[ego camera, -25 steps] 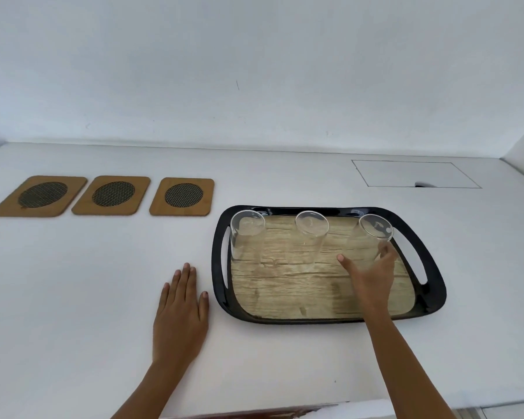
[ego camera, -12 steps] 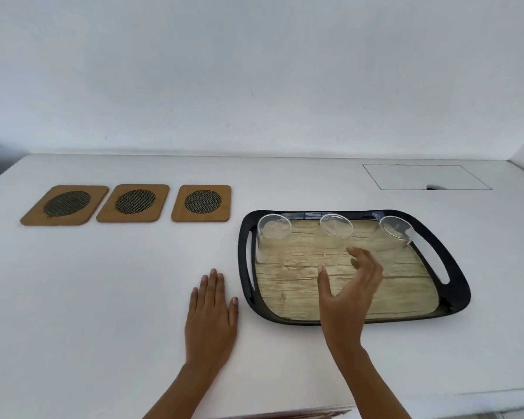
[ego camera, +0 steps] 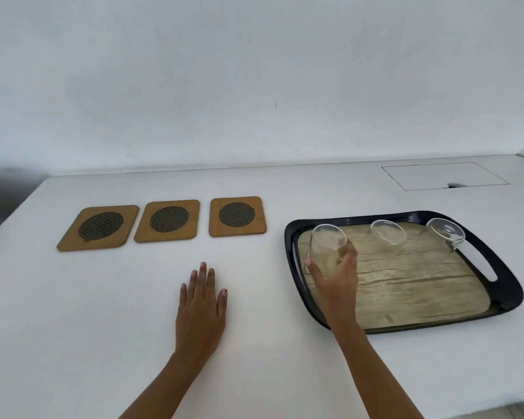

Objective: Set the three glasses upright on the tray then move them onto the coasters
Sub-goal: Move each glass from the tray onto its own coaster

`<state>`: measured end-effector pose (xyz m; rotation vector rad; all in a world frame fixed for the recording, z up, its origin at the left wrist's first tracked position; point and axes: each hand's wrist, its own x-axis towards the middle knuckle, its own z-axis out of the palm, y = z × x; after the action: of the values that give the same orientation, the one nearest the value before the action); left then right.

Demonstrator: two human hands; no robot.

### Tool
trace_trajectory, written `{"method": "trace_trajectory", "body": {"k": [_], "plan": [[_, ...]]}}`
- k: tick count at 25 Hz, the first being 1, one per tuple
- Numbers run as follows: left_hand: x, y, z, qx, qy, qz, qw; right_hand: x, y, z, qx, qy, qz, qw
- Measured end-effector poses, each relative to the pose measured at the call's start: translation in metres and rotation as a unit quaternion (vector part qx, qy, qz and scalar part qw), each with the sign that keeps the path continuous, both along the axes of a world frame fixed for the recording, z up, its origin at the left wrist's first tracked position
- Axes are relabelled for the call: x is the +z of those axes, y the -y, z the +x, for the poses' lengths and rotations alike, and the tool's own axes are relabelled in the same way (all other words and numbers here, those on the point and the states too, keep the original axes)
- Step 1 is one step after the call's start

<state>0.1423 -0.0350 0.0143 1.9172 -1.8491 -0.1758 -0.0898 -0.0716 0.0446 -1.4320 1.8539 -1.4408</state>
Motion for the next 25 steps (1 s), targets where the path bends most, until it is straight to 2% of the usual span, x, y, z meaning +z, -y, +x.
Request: {"method": "trace_trajectory", "body": {"k": [8,15,25], "plan": [[-0.002,0.028,0.019,0.017,0.000,0.011,1.000,-0.005,0.012,0.003,-0.036,-0.015,0.019,0.999],[-0.009,0.032,0.020,0.019,0.010,0.016,1.000,0.004,0.016,0.003,-0.039,-0.008,-0.015,0.999],[-0.017,0.036,0.022,0.033,0.021,0.018,0.999,0.050,0.082,0.052,0.077,0.071,-0.067,0.992]]}}
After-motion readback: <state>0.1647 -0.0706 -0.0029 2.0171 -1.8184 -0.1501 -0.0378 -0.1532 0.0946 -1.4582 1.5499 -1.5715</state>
